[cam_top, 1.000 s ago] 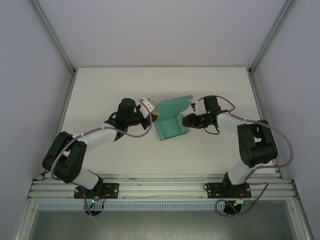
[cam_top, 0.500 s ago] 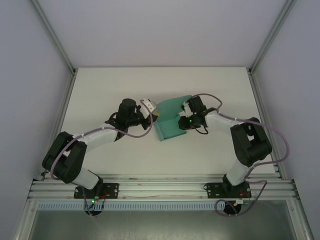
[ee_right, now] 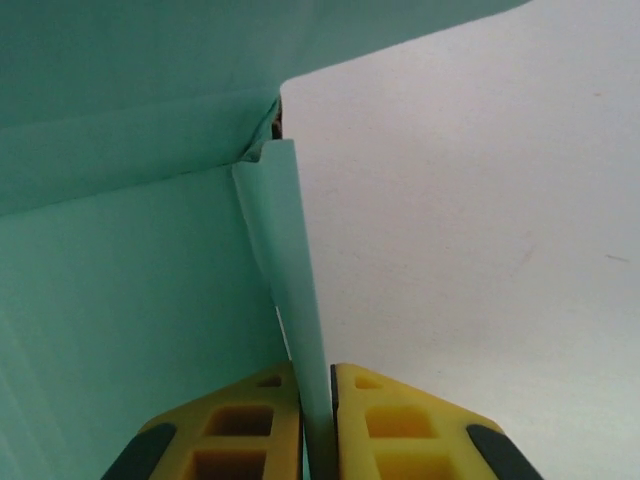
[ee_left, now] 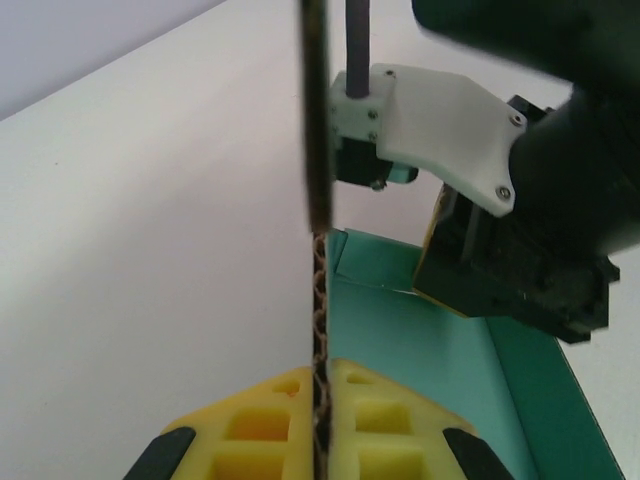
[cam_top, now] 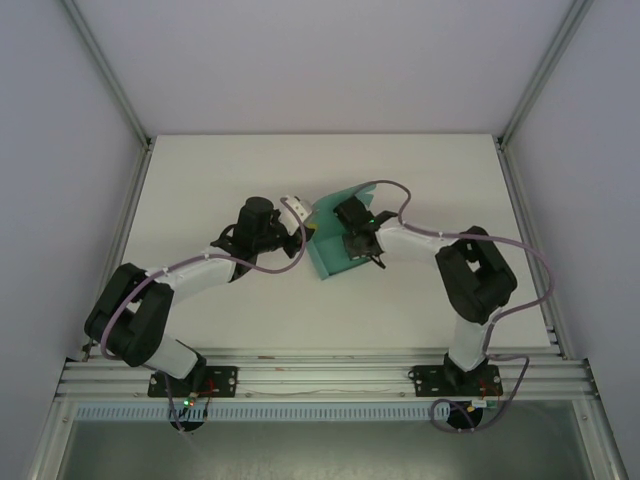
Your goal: Assemble paper box
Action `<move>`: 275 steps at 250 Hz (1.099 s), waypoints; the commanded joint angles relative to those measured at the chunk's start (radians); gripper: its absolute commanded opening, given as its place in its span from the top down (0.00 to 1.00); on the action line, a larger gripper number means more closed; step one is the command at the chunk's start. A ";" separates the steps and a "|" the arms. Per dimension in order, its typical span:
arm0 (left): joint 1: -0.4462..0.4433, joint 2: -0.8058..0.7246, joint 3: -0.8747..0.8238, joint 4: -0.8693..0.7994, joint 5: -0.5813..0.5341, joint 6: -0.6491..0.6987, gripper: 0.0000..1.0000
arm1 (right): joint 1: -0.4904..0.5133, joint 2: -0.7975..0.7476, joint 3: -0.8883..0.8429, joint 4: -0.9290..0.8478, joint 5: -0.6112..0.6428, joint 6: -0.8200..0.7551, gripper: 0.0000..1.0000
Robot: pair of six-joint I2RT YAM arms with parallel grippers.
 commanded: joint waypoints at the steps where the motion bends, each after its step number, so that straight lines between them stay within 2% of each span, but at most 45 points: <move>1: -0.012 -0.082 0.020 0.052 0.020 -0.011 1.00 | 0.012 0.064 0.018 -0.191 0.371 0.104 0.89; 48: -0.011 -0.091 0.018 0.062 -0.010 -0.022 1.00 | 0.043 0.126 0.066 -0.268 0.575 0.162 0.97; 127: -0.012 -0.045 0.027 0.070 -0.046 -0.042 1.00 | 0.051 0.149 0.077 -0.224 0.533 0.102 0.98; 157: -0.012 -0.021 0.027 0.073 -0.060 -0.040 1.00 | 0.050 0.136 0.048 -0.150 0.413 0.104 0.96; 208: -0.012 0.020 0.008 0.112 -0.072 -0.042 1.00 | 0.029 0.022 -0.122 0.193 0.083 0.137 0.79; 225: -0.011 0.027 0.008 0.107 -0.067 -0.029 1.00 | 0.022 -0.019 -0.144 0.236 0.048 0.137 0.65; 246: -0.011 0.028 0.003 0.104 -0.053 -0.014 1.00 | 0.010 -0.088 -0.166 0.266 0.022 0.119 0.58; 262: -0.012 0.030 0.000 0.103 -0.044 -0.005 1.00 | -0.009 -0.146 -0.182 0.284 -0.023 0.107 0.43; 275: -0.010 0.032 -0.004 0.104 -0.025 0.004 1.00 | -0.028 -0.197 -0.200 0.304 -0.058 0.105 0.36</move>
